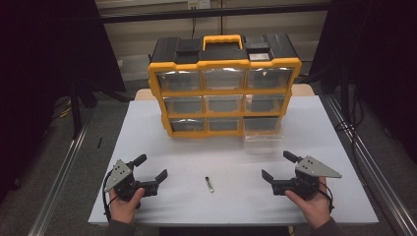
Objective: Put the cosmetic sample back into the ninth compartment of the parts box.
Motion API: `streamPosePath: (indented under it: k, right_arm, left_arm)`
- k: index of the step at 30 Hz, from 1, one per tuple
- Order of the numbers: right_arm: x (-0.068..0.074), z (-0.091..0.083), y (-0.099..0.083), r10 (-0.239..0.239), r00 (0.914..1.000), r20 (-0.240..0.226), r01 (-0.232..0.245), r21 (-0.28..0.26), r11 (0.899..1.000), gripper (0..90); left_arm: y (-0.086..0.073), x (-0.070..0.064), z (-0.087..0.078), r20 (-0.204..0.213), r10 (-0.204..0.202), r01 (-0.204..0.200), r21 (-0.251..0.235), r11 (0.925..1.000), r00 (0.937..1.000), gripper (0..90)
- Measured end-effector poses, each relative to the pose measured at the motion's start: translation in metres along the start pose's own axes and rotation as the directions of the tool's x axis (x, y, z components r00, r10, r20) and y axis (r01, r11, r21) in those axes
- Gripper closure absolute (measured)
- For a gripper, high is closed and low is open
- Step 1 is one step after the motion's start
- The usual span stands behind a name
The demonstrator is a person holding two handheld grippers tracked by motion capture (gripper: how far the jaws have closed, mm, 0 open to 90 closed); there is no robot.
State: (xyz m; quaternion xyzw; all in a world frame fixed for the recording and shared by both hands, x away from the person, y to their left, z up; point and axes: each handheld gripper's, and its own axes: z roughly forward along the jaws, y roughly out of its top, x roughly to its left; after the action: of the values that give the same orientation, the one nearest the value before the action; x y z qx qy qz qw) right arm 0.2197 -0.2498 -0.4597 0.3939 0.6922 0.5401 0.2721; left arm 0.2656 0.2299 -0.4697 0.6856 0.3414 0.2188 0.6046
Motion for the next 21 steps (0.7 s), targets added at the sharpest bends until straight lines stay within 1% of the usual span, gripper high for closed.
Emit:
streamPosePath:
  k: [1, 3, 4, 5, 6, 7, 9, 10, 11, 12, 14, 15, 18, 21]
  right_arm:
    - [0.001, 0.002, 0.000, -0.007, 1.0000, -0.005, 0.007, 0.005, 1.000, 1.1]
    - [0.004, 0.005, 0.002, -0.007, 0.9999, -0.010, 0.007, 0.017, 1.000, 1.1]
    - [0.005, 0.007, 0.003, -0.008, 0.9999, -0.013, 0.008, 0.019, 1.000, 1.1]
    - [0.006, 0.009, 0.004, -0.009, 0.9998, -0.017, 0.010, 0.022, 1.000, 1.1]
    - [0.007, 0.011, 0.005, -0.012, 0.9997, -0.021, 0.012, 0.026, 1.000, 1.1]
    - [0.009, 0.013, 0.005, -0.009, 0.9996, -0.027, 0.009, 0.029, 1.000, 1.2]
    - [0.011, 0.017, 0.007, -0.020, 0.9995, -0.026, 0.021, 0.040, 0.999, 1.4]
    - [0.012, 0.018, 0.007, -0.022, 0.9994, -0.028, 0.023, 0.047, 0.999, 1.5]
    - [0.013, 0.020, 0.008, -0.017, 0.9993, -0.032, 0.019, 0.051, 0.999, 1.5]
    - [0.014, 0.022, 0.008, -0.014, 0.9993, -0.034, 0.016, 0.057, 0.998, 1.5]
    - [0.018, 0.026, 0.009, -0.014, 0.9989, -0.045, 0.017, 0.063, 0.998, 1.6]
    - [0.018, 0.026, 0.009, -0.014, 0.9989, -0.045, 0.017, 0.063, 0.998, 1.6]
    - [0.020, 0.031, 0.009, -0.016, 0.9983, -0.056, 0.020, 0.076, 0.997, 1.6]
    - [0.023, 0.035, 0.009, -0.014, 0.9975, -0.070, 0.020, 0.086, 0.996, 1.5]
  left_arm:
    - [0.000, 0.000, 0.000, 0.000, 0.000, 0.000, -0.001, 1.0000, 1.0000, 2.0]
    - [0.000, 0.001, -0.001, 0.000, 0.019, -0.019, 0.010, 0.9998, 0.9998, 2.0]
    - [0.000, 0.002, -0.001, 0.007, 0.021, -0.021, 0.009, 0.9997, 0.9998, 2.0]
    - [0.000, 0.002, -0.001, 0.005, 0.022, -0.022, 0.012, 0.9997, 0.9997, 2.0]
    - [0.000, 0.001, 0.000, 0.003, 0.012, -0.012, 0.012, 0.9998, 0.9999, 2.0]
    - [-0.001, 0.001, 0.000, 0.006, 0.011, -0.011, 0.012, 0.9999, 0.9999, 2.0]
    - [-0.001, 0.001, 0.000, 0.006, 0.012, -0.012, 0.013, 0.9998, 0.9999, 2.0]
    - [0.000, 0.002, -0.001, 0.006, 0.020, -0.020, 0.010, 0.9997, 0.9998, 2.1]
    - [0.000, 0.001, -0.001, 0.008, 0.011, -0.011, 0.008, 0.9999, 0.9999, 2.0]
    - [0.000, 0.001, -0.001, 0.009, 0.010, -0.010, 0.006, 0.9999, 0.9999, 2.0]
    - [-0.001, 0.002, -0.001, -0.001, 0.023, -0.023, 0.011, 0.9997, 0.9997, 2.0]
    - [-0.001, 0.001, 0.000, 0.006, 0.013, -0.013, 0.011, 0.9999, 0.9999, 2.0]
    - [-0.001, 0.001, 0.000, 0.012, 0.013, -0.014, 0.013, 0.9998, 0.9998, 2.1]
    - [-0.001, 0.001, 0.000, 0.008, 0.016, -0.016, 0.012, 0.9998, 0.9998, 2.1]
